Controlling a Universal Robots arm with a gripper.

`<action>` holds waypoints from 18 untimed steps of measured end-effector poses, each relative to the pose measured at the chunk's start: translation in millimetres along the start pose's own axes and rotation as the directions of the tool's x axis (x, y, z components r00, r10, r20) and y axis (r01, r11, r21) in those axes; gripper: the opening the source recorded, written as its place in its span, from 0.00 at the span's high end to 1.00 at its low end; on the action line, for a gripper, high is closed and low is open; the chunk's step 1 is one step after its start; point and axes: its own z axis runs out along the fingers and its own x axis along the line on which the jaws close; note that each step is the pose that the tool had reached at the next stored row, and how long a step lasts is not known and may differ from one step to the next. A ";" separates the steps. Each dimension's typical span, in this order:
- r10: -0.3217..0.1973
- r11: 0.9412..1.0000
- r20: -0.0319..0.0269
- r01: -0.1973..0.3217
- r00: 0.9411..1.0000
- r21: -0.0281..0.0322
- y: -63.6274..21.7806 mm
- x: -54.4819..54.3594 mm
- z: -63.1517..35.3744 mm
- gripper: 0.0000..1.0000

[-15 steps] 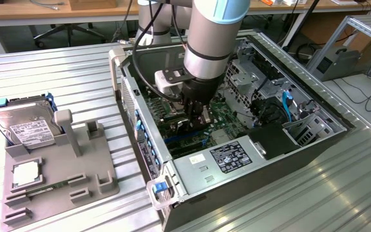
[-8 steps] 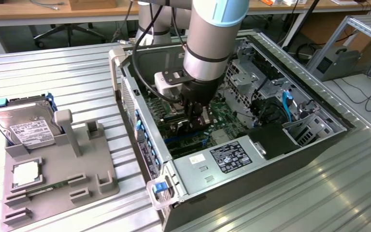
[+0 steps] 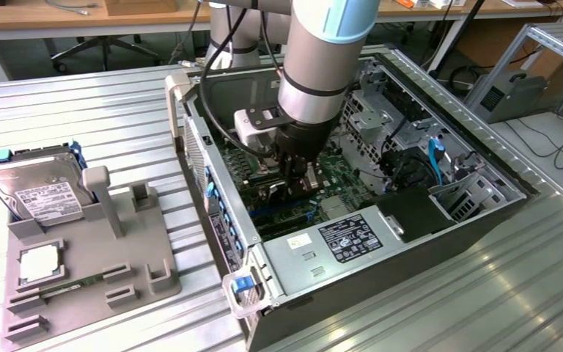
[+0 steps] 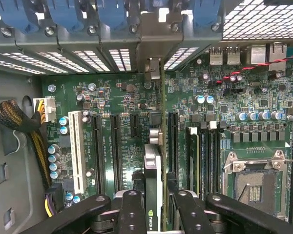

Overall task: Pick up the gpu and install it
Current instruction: 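Insert the gpu into the slot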

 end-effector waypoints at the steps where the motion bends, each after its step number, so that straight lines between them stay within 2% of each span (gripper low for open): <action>1: 0.000 1.000 0.000 0.000 1.000 0.000 0.0 0.0 0.0 0.73; 18: 0.000 1.000 0.000 0.000 1.000 0.000 0.0 0.0 0.0 0.73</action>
